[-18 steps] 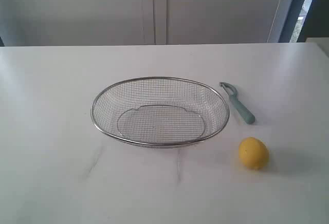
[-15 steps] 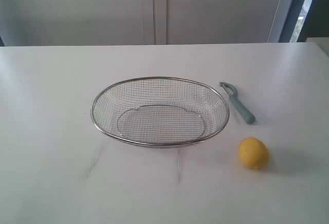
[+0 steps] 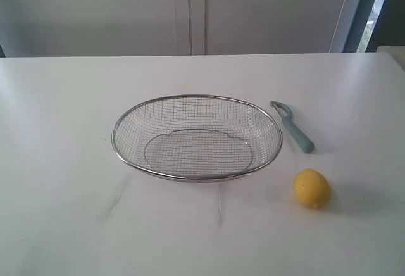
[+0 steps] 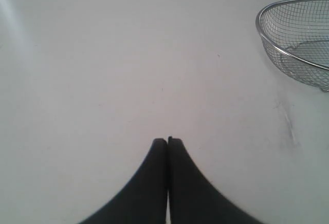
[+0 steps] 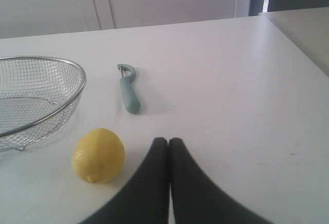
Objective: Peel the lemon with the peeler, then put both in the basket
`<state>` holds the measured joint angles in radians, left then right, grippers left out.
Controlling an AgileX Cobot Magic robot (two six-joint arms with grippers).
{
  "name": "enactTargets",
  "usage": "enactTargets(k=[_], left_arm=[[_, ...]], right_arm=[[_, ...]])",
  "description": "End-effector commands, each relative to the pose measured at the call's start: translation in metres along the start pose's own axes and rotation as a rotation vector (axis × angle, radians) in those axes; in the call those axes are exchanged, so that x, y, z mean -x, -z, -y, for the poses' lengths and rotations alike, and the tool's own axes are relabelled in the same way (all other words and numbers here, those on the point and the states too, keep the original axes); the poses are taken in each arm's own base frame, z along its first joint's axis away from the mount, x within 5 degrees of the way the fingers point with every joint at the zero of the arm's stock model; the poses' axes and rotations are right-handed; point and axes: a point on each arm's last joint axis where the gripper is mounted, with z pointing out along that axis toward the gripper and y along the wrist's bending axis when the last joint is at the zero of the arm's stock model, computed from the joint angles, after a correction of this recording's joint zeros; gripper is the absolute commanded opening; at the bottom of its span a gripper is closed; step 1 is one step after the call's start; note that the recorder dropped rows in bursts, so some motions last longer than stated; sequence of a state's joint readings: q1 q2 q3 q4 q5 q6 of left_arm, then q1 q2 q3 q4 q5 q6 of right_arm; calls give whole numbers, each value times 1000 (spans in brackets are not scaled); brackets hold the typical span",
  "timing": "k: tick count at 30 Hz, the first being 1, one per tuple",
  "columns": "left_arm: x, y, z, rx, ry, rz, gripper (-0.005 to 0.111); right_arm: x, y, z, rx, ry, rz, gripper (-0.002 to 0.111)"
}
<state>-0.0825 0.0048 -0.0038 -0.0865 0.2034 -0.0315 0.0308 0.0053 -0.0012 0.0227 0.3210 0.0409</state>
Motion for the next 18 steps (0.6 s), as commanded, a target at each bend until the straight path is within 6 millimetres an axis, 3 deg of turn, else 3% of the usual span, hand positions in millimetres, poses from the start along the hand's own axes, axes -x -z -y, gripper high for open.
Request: enactTargets(k=[1, 18], left_arm=[[-1, 0, 0, -7, 11, 2, 0], [-1, 0, 0, -7, 11, 2, 0]], right_arm=[[1, 0, 0, 4, 3, 12, 0], [2, 0, 0, 4, 3, 26, 0]])
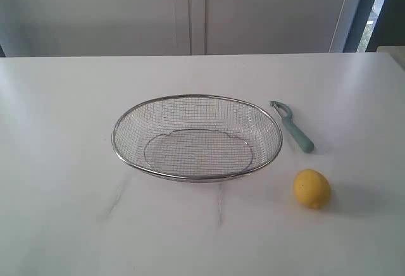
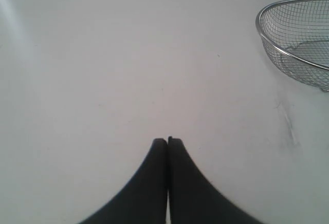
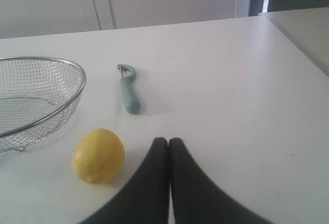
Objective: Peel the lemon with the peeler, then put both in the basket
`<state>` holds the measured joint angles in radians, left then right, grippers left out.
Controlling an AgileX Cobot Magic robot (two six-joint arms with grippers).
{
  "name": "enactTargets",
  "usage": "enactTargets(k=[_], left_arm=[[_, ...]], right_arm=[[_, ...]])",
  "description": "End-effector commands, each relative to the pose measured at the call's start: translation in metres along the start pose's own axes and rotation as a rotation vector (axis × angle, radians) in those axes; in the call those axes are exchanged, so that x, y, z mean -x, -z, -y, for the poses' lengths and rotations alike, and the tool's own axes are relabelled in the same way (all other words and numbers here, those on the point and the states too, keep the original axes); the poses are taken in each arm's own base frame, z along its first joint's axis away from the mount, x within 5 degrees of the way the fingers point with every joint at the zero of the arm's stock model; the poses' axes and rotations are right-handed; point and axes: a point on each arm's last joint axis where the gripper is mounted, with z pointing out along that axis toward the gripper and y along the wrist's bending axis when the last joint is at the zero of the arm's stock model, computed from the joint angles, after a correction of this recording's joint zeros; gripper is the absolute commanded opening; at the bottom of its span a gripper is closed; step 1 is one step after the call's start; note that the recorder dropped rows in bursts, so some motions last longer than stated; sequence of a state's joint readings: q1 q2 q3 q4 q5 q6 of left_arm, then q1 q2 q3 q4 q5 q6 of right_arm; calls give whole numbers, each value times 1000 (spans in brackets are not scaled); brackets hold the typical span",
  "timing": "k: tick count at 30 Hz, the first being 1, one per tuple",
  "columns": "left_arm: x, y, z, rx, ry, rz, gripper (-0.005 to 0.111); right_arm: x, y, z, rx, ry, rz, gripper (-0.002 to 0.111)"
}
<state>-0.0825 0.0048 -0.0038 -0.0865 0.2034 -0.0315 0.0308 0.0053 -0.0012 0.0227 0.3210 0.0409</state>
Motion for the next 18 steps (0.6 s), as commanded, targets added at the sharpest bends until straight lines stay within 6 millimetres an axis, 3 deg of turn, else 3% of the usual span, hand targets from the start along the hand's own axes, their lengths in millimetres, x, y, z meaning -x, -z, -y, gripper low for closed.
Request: enactTargets(k=[1, 7, 18], left_arm=[[-1, 0, 0, -7, 11, 2, 0], [-1, 0, 0, -7, 11, 2, 0], [-1, 0, 0, -7, 11, 2, 0]], right_arm=[[2, 0, 0, 4, 3, 27, 0], [5, 0, 0, 6, 3, 60, 0], [26, 4, -1, 16, 3, 297, 0]])
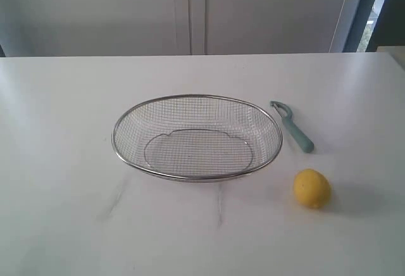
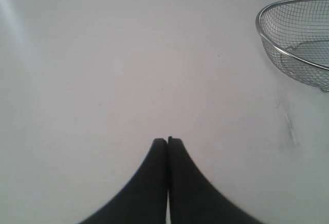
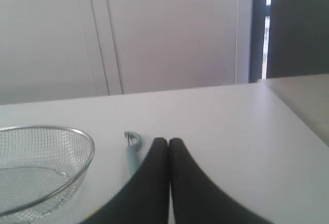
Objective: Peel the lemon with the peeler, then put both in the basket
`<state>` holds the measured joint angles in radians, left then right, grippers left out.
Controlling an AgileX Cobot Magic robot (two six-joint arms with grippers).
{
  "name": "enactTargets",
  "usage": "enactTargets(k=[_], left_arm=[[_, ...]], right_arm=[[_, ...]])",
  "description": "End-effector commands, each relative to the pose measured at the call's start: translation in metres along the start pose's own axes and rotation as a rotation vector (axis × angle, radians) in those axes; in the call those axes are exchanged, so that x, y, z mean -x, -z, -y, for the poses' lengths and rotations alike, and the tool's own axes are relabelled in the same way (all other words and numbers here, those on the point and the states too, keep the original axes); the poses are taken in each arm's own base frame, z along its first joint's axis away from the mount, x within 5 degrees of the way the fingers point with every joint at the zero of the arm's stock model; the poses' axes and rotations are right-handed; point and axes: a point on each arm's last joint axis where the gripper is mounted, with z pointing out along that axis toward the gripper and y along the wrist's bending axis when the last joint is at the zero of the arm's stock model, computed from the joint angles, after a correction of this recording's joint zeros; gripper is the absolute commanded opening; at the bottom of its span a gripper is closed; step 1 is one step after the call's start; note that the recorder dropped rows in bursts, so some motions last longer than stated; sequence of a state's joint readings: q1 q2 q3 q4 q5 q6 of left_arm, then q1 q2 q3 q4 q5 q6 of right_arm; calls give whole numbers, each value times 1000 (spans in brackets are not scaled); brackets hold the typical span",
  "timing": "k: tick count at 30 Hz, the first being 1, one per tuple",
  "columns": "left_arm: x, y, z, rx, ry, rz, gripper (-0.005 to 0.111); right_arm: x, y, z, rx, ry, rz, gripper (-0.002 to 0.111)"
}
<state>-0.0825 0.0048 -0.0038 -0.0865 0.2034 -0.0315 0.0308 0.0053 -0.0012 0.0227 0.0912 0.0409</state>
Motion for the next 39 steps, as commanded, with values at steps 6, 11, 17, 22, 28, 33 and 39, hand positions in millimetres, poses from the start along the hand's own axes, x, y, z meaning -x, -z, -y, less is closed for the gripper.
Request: enactTargets(k=[6, 11, 17, 22, 28, 33, 39], left_arm=[[-1, 0, 0, -7, 11, 2, 0], [-1, 0, 0, -7, 11, 2, 0], [-1, 0, 0, -7, 11, 2, 0], [-1, 0, 0, -7, 11, 2, 0], [-1, 0, 0, -7, 11, 2, 0], [-1, 0, 0, -7, 11, 2, 0], [-1, 0, 0, -7, 11, 2, 0]], right_arm=[[7, 1, -1, 8, 2, 86, 0], [20, 3, -1, 17, -32, 225, 0], [34, 7, -2, 27, -33, 388, 0], [48, 14, -2, 48, -84, 563, 0], [44, 12, 2, 34, -222, 514, 0], [43, 11, 4, 31, -288, 497, 0], [38, 9, 3, 34, -311, 434, 0]])
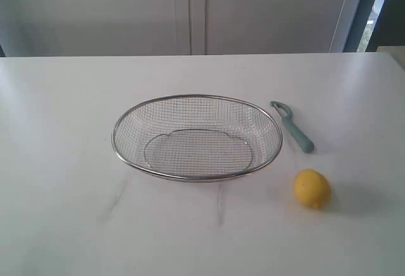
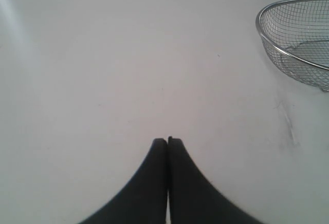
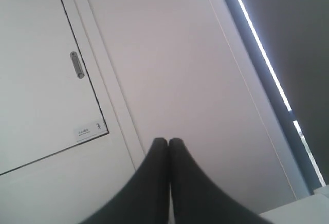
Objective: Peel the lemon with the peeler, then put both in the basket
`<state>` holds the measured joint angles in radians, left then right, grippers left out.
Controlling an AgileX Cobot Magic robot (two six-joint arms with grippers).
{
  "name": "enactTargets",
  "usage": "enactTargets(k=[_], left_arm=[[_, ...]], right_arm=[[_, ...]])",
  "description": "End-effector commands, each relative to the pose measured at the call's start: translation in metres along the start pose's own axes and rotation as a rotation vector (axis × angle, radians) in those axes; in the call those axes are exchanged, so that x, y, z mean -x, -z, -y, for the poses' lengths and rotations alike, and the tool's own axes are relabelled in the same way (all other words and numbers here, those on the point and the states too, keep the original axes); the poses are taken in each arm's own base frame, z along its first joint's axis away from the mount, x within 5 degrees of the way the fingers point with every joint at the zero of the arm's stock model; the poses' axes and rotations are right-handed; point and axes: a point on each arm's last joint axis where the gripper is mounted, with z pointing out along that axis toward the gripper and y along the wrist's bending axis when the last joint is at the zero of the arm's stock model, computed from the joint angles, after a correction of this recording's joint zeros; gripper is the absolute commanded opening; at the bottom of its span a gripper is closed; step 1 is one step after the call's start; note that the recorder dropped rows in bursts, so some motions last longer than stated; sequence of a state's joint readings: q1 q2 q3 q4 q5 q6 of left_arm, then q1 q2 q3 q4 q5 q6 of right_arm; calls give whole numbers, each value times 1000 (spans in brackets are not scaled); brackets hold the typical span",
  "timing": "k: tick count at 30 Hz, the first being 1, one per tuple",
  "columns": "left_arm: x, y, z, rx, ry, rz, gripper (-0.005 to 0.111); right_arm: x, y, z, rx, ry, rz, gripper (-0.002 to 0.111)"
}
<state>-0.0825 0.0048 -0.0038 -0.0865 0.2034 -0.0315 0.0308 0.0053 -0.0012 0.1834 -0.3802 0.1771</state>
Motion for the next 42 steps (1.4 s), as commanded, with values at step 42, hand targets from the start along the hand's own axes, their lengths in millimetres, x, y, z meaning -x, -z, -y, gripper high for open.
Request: enactTargets(k=[42], left_arm=[[-1, 0, 0, -7, 11, 2, 0]], right_arm=[[14, -56, -13, -53, 181, -353, 0]])
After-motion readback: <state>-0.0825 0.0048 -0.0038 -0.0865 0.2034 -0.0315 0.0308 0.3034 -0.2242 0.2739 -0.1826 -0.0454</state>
